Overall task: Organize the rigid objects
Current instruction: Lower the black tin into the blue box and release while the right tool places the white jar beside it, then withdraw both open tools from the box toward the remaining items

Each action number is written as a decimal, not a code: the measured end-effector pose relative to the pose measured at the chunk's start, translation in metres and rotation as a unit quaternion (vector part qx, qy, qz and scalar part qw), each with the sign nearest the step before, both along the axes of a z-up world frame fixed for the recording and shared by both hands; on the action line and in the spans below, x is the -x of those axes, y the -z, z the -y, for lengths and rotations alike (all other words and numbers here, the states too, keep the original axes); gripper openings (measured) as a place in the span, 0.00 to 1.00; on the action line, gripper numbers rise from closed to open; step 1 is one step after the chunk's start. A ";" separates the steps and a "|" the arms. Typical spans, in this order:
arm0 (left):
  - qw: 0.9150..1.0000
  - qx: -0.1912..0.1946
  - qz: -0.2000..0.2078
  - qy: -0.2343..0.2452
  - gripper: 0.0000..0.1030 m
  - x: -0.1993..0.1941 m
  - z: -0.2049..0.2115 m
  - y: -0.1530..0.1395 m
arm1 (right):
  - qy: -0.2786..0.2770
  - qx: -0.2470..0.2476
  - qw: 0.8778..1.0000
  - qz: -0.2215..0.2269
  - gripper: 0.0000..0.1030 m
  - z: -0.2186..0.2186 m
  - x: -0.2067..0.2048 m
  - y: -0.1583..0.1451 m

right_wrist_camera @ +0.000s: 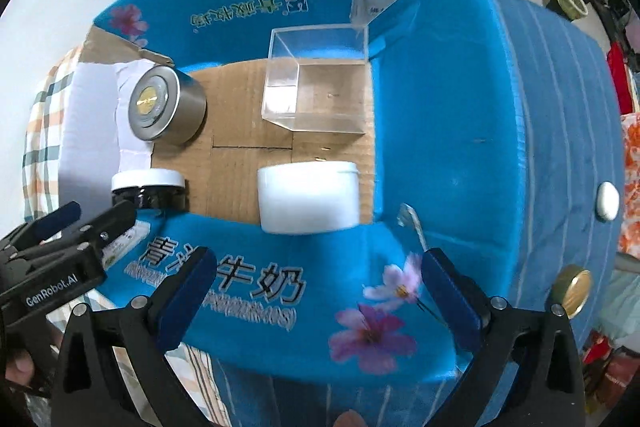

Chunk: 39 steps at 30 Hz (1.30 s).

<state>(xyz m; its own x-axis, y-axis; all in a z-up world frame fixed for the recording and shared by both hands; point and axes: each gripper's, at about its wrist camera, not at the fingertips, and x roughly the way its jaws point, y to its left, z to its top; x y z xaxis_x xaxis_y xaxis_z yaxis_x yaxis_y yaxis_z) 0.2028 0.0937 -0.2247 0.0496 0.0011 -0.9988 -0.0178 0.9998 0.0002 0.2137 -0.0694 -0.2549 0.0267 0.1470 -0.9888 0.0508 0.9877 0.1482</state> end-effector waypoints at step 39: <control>0.983 0.012 0.182 0.018 0.93 0.108 0.044 -0.197 | 0.010 -0.044 0.988 0.151 1.00 0.093 0.143 -0.214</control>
<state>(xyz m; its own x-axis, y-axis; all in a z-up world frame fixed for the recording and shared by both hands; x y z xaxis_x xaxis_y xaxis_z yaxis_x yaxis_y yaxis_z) 0.0950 0.0496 -0.0280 0.4027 -0.0312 -0.9148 0.0224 0.9995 -0.0242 0.0703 -0.1621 -0.0407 0.3213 0.2280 -0.9191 0.0101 0.9697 0.2441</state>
